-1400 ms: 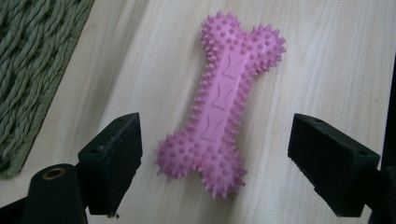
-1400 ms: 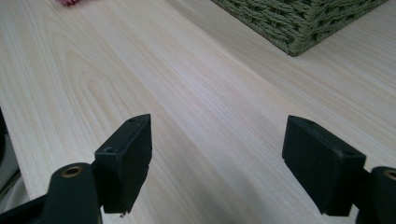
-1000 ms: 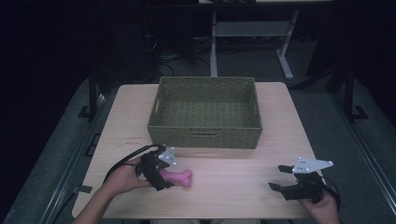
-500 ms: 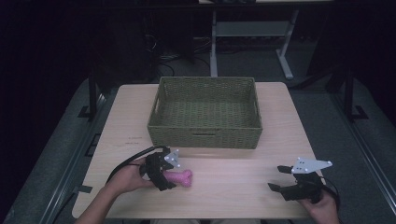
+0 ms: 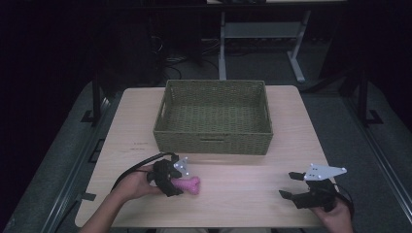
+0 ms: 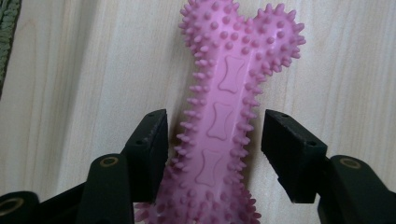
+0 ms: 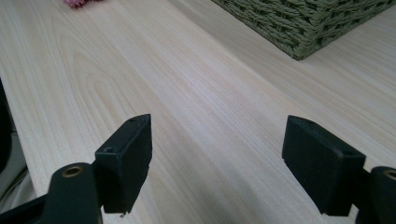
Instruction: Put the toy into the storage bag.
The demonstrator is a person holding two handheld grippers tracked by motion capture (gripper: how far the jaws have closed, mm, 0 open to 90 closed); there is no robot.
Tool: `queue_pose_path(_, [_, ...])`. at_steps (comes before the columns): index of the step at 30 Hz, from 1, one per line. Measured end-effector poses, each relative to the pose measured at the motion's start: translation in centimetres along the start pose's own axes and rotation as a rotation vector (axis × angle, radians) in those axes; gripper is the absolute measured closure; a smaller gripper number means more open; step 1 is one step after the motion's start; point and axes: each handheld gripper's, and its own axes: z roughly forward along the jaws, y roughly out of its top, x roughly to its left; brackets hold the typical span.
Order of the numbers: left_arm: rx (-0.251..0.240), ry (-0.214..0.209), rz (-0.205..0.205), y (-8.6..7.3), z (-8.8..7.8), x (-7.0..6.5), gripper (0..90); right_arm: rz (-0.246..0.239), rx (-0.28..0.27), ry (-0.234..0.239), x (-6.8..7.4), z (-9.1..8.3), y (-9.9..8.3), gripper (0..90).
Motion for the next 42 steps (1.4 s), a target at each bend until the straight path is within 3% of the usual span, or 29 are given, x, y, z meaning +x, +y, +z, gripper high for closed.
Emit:
queue_pose_path(27, [0.012,-0.001,0.016,0.2,0.1,0.1,57.3,0.013,-0.02,0.008,0.1,-0.2,0.0,23.9])
queue_pose_path(42, [-0.008,-0.013,0.004,0.3,-1.0,0.3,58.8,0.011,-0.023,0.003,0.0,-0.3,0.0,23.9])
